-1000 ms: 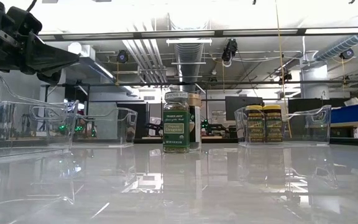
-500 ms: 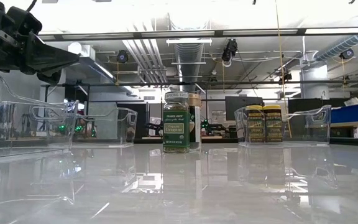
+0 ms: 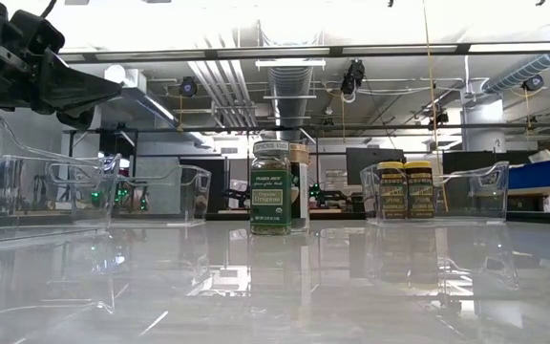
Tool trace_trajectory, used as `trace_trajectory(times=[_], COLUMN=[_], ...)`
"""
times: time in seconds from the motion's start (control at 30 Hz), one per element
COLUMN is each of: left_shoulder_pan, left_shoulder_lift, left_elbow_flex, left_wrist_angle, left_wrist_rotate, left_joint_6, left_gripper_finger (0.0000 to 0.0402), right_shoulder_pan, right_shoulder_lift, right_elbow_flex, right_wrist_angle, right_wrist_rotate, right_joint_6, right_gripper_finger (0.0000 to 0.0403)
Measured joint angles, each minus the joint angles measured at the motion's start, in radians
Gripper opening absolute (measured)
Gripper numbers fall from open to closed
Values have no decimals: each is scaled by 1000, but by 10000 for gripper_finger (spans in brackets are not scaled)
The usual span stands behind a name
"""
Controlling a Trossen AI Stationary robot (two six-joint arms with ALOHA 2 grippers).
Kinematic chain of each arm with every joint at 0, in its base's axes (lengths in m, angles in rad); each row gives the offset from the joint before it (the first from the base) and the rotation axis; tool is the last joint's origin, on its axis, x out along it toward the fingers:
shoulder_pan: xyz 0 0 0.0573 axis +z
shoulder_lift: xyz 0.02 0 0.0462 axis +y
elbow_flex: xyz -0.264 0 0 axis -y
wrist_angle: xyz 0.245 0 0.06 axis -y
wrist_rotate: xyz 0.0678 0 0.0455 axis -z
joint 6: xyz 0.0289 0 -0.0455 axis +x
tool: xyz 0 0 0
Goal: Sort spices by type
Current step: Put the left black seasoning bottle into the bottom right transparent bin, then put the top green seasoning bottle into the middle transparent bin
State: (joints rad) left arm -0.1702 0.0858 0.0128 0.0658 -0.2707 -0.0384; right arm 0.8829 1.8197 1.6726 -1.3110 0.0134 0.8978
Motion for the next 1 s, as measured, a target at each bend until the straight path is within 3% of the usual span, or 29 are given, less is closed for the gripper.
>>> trace_trajectory(times=[0.27,0.5,1.0], left_shoulder_pan=[0,0,0], left_shoulder_lift=[0,0,0], left_elbow_flex=[0,0,0], left_wrist_angle=[0,0,6], left_wrist_rotate=[0,0,0], left_joint_6=[0,0,0], left_gripper_finger=[1,1,1], right_shoulder_pan=[-2,-75,-352], right_shoulder_lift=[-56,-81,-76], right_elbow_flex=[0,0,-40], right_wrist_angle=[-21,26,437], right_wrist_rotate=[163,297,304], right_joint_6=[-15,-153,-607], right_gripper_finger=[316,318,299])
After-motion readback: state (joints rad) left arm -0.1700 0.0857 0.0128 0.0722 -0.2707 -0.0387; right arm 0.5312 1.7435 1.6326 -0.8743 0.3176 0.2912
